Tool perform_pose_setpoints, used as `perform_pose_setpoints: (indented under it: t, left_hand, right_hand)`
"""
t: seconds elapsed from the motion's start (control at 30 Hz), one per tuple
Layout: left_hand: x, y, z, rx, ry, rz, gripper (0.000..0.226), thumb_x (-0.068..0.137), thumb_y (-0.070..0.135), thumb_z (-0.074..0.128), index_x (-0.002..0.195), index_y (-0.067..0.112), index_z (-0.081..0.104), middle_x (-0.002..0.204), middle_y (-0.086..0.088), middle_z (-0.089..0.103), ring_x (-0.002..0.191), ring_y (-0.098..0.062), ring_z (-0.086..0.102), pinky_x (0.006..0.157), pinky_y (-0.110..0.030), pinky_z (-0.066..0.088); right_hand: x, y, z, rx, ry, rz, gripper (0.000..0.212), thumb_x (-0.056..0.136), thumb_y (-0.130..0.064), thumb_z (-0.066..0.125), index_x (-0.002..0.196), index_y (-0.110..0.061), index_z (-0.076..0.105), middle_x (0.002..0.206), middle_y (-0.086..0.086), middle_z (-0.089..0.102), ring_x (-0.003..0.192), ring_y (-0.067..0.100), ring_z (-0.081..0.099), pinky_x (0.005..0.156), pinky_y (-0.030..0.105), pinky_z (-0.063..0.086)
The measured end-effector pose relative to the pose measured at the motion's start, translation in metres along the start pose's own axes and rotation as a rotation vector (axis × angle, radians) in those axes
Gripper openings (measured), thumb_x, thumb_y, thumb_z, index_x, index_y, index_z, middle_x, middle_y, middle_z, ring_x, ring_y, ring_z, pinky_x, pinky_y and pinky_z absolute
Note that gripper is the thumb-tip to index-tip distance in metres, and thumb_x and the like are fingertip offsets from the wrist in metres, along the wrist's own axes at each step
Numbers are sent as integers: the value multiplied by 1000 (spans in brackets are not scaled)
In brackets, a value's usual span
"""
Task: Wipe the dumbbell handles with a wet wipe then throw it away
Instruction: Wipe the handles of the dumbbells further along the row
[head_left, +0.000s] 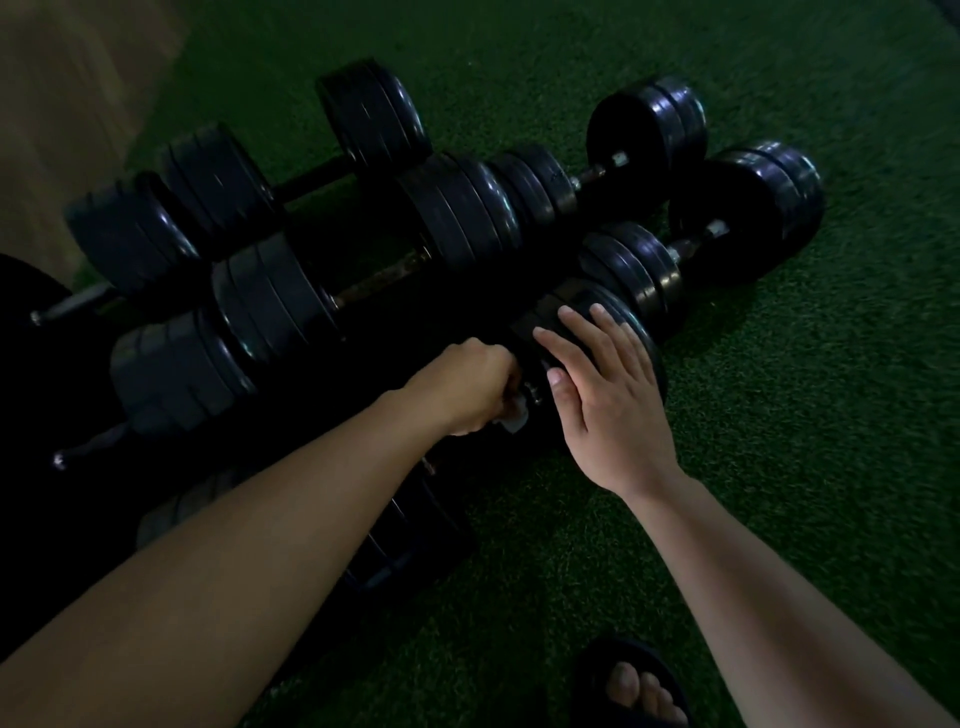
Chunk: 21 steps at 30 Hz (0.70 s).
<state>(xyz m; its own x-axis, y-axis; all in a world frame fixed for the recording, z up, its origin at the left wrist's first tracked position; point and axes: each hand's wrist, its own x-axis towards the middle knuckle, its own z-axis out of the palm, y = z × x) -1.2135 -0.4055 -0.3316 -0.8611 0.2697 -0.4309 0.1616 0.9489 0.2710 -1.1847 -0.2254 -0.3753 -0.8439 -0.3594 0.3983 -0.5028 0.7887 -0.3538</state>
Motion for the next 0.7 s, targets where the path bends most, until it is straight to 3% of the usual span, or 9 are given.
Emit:
perform_pose_setpoints:
  t: [0.07,0.27,0.37,0.5,0.6,0.7]
  left_hand:
    - [-3,-4,0,27,-32,-11,21,86,29,69,72,29,53,73,5,57,64,-12,56,50,-27,42]
    - [-21,-39,-6,58,-215,-19,21,79,39,76,74,25,62,68,3,65,67,-17,64,57,-32,50]
    - [-12,-36,-9,-87,-144,-56,16,80,38,75,79,26,65,73,-1,70,68,-20,69,60,-33,55]
    - [1,-23,-3,-197,-56,-84,18,84,34,74,101,30,69,84,-1,72,72,-20,71,67,-36,61]
    - [0,-27,-1,-194,-128,-96,9,84,34,73,92,32,68,79,-6,73,68,-24,71,62,-37,59]
    - [-9,-41,-7,-11,-220,-76,16,79,40,75,82,25,69,74,-3,72,71,-21,69,62,-31,54]
  right_hand:
    - [0,0,0,-3,0,1,42,106,-32,32,142,-20,51,154,4,40,149,23,24,120,47,24]
    - [0,0,0,-17,-8,5,42,106,-31,32,144,-21,49,155,3,38,150,22,22,121,46,22]
    - [0,0,1,-16,6,-5,41,106,-30,34,143,-21,49,155,3,39,149,23,23,120,46,23]
    - [-1,1,0,-18,15,-18,42,106,-32,33,143,-20,51,154,5,41,149,24,25,120,46,24]
    - [-1,1,0,-21,16,-15,42,106,-32,33,143,-20,50,154,4,40,149,24,25,121,46,23]
    - [-1,1,1,-21,20,-13,42,106,-31,34,143,-20,50,154,4,40,149,24,25,121,46,23]
